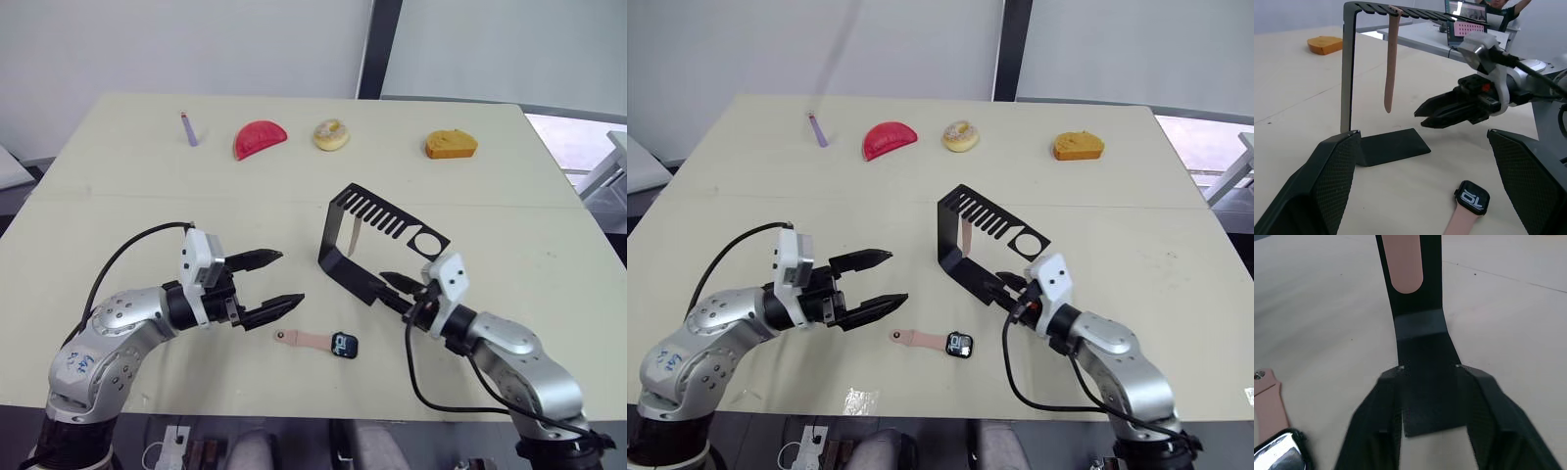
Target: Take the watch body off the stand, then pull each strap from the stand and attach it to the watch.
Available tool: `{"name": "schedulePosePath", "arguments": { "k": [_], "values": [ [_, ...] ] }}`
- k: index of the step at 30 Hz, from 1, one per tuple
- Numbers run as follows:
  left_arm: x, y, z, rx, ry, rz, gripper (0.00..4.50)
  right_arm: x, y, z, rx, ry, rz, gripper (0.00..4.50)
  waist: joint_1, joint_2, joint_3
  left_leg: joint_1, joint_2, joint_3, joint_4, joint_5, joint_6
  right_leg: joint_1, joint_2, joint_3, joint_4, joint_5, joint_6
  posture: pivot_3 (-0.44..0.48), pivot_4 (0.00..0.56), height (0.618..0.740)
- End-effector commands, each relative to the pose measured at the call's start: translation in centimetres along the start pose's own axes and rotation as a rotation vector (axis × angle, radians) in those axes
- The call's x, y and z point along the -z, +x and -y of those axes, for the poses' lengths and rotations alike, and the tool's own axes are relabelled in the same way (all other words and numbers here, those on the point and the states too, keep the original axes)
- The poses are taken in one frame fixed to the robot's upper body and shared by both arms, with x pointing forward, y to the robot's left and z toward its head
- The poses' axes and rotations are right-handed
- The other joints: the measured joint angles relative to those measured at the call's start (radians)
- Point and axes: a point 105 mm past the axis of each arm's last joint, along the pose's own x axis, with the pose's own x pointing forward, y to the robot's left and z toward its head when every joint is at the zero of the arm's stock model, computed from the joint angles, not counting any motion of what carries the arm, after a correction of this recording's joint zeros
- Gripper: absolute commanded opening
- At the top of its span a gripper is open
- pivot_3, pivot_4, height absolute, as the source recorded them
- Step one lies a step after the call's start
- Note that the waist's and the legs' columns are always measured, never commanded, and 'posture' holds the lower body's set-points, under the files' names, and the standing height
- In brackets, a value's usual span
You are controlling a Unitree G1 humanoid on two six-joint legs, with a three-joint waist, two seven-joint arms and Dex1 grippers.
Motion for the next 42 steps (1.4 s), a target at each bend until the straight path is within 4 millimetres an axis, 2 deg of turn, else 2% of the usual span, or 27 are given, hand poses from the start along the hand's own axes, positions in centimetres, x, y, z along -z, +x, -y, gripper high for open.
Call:
{"name": "schedulePosePath", "arguments": {
  "k": [1, 4, 7, 11, 14, 16, 26, 29, 30, 42],
  "values": [
    [-0.7, 1.0, 1.0, 0.015, 0.049, 0.022, 4.50, 0.4, 0.9, 0.0, 0.022, -0.025, -0.010, 0.07, 0.000, 0.000, 0.000, 0.000, 0.000, 0.000, 0.000, 0.000, 0.000, 0.000, 0.000, 0.000, 0.000, 0.000, 0.000, 0.000, 0.150, 0.737],
    [-0.5, 1.5, 1.7, 0.025, 0.047, 0.017, 4.50, 0.7, 1.4, 0.6, 0.057, -0.026, -0.038, 0.07, 0.000, 0.000, 0.000, 0.000, 0.000, 0.000, 0.000, 0.000, 0.000, 0.000, 0.000, 0.000, 0.000, 0.000, 0.000, 0.000, 0.150, 0.737],
    [-0.2, 2.0, 1.7, -0.012, 0.037, 0.011, 4.50, 2.0, 1.9, 1.0, 0.069, -0.028, -0.121, 0.07, -0.005, 0.000, 0.000, 0.000, 0.000, 0.001, 0.000, 0.000, 0.000, 0.000, 0.000, 0.000, 0.001, 0.000, 0.000, 0.000, 0.150, 0.737],
    [-0.1, 2.9, 1.8, -0.060, 0.048, 0.022, 4.50, 3.6, 1.8, 0.6, 0.084, 0.018, -0.208, 0.07, -0.004, 0.000, -0.001, 0.001, 0.000, 0.000, 0.000, 0.000, 0.000, 0.000, 0.000, 0.000, 0.001, 0.000, 0.000, 0.000, 0.150, 0.737],
    [-0.3, 3.6, 2.8, -0.066, 0.044, 0.054, 4.50, 4.7, 1.1, 0.0, 0.108, 0.046, -0.250, 0.07, -0.001, -0.002, -0.002, 0.000, 0.000, 0.000, 0.000, 0.000, 0.000, 0.000, 0.000, 0.000, 0.001, 0.000, 0.000, 0.000, 0.150, 0.737],
    [-0.6, 4.0, 3.2, -0.062, 0.057, 0.070, 4.50, 4.7, 0.9, -0.1, 0.112, 0.049, -0.258, 0.07, 0.000, -0.002, -0.002, 0.001, 0.000, 0.000, 0.000, 0.000, 0.000, 0.001, 0.000, 0.000, 0.000, 0.000, 0.000, 0.000, 0.150, 0.737],
    [-0.6, 6.0, 2.2, -0.161, 0.117, 0.075, 4.50, 4.6, 1.2, 0.3, 0.142, 0.056, -0.258, 0.07, -0.002, -0.001, -0.005, 0.002, 0.000, 0.000, 0.000, 0.000, 0.000, 0.002, 0.000, 0.000, 0.000, 0.000, 0.000, 0.000, 0.150, 0.737],
    [-0.3, 6.6, 1.7, -0.205, 0.113, 0.075, 3.63, 4.5, 1.2, 0.6, 0.158, 0.051, -0.256, 0.00, -0.001, -0.001, -0.005, 0.002, 0.000, 0.000, 0.000, 0.000, 0.000, 0.002, 0.000, 0.000, 0.000, 0.000, 0.000, 0.000, 0.150, 0.737],
    [-0.2, 6.9, 1.5, -0.221, 0.108, 0.070, 3.22, 4.4, 1.2, 0.7, 0.161, 0.051, -0.256, 0.00, -0.001, -0.001, -0.005, 0.002, 0.000, 0.000, 0.000, 0.000, 0.000, 0.002, 0.000, 0.000, 0.000, 0.000, 0.000, 0.000, 0.150, 0.737],
    [0.8, 10.0, 0.0, -0.318, 0.110, 0.084, 3.22, 4.1, 1.4, 1.0, 0.166, 0.042, -0.259, 0.00, 0.000, -0.002, -0.005, 0.001, 0.000, 0.000, 0.000, 0.000, 0.000, 0.002, 0.000, 0.000, 0.000, 0.000, 0.000, 0.000, 0.150, 0.737]
  ]
}}
